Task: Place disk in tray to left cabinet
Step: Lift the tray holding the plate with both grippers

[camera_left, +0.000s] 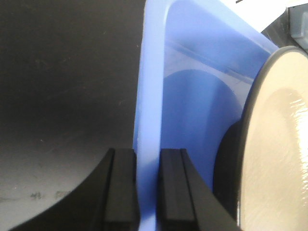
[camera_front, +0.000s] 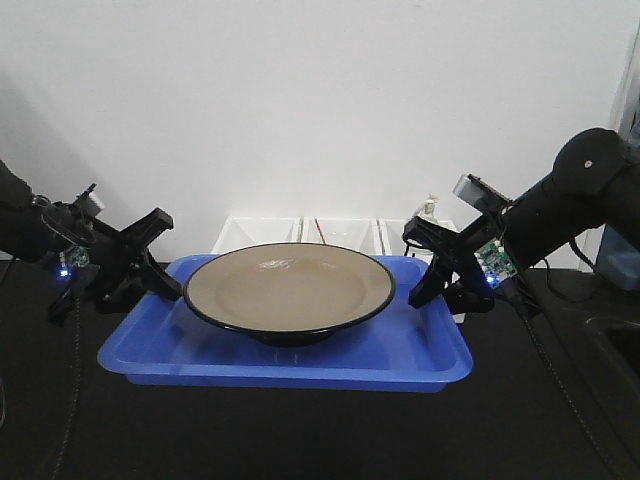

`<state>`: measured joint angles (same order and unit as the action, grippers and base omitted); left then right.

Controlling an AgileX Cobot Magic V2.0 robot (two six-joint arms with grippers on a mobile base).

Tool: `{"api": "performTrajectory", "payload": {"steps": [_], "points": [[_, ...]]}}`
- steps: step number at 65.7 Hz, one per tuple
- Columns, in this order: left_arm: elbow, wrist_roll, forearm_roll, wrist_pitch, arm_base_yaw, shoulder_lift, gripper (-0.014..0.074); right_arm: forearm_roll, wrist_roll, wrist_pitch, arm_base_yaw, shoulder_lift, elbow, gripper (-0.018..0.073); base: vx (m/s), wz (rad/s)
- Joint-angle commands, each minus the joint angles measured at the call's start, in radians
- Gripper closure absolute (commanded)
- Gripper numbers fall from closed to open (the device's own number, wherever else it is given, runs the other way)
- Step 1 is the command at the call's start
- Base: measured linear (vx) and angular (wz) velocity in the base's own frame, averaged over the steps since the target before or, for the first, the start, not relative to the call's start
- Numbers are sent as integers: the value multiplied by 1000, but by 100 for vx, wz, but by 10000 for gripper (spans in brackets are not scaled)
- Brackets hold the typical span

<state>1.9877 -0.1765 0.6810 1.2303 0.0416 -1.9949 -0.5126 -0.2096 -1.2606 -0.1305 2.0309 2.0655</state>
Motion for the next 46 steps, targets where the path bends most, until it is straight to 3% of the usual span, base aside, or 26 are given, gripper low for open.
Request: {"api": "performTrajectory", "payload": {"steps": [1, 46], "points": [[40, -24, 219, 25, 35, 70, 597, -204, 4, 37, -29, -72, 39, 564, 0, 0], [40, -24, 219, 25, 35, 70, 597, -203, 4, 38, -31, -72, 39, 564, -3, 0]]}}
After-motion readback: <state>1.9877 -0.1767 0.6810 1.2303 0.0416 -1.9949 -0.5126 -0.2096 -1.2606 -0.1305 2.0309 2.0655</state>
